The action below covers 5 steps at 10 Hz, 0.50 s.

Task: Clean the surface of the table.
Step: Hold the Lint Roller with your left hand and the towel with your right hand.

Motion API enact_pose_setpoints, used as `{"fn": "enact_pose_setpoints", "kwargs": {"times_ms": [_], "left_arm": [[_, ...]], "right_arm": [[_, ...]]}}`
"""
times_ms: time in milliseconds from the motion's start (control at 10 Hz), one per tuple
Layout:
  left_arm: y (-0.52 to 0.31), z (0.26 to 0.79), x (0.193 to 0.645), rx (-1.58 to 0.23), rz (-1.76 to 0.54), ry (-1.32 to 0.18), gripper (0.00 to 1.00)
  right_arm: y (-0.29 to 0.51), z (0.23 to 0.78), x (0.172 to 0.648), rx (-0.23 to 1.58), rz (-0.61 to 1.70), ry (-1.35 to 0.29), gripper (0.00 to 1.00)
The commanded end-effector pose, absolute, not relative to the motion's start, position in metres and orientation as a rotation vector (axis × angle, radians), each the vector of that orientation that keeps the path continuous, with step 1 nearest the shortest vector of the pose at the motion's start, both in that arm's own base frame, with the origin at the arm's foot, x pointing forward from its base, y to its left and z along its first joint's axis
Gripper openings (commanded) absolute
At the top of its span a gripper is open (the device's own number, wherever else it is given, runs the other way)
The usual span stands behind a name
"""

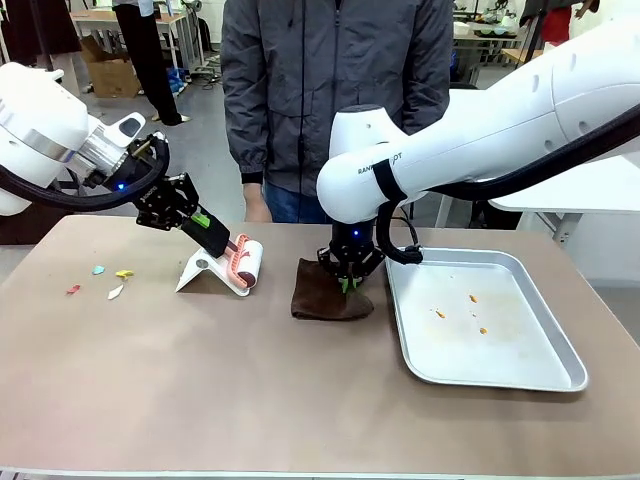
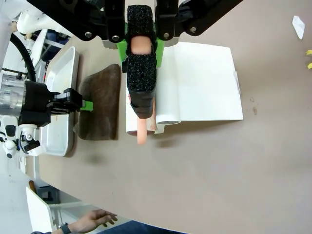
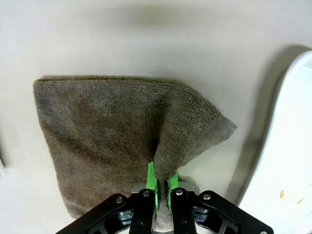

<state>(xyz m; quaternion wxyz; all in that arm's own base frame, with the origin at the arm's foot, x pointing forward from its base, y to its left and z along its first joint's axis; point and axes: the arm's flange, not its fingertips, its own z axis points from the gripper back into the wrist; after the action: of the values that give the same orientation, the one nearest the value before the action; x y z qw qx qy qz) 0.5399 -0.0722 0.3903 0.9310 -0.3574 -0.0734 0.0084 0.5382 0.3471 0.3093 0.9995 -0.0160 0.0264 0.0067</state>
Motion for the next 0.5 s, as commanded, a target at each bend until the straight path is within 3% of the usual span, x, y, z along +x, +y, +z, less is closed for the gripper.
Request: {"fn": "enact_pose_setpoints", "kwargs": {"times_ms": [0, 400], "left_arm": [[-0.071, 0.391, 0.534, -0.764, 0.001, -0.178, 0.00], [-0.069, 0.404, 0.535, -0.778, -0.008, -0.186, 0.00]], "right_arm": [[0.344, 0.306, 0.538, -0.022, -0.017, 0.065, 0.00], [0.324, 0.318, 0.541, 0.063, -0.054, 0.062, 0.00]]}}
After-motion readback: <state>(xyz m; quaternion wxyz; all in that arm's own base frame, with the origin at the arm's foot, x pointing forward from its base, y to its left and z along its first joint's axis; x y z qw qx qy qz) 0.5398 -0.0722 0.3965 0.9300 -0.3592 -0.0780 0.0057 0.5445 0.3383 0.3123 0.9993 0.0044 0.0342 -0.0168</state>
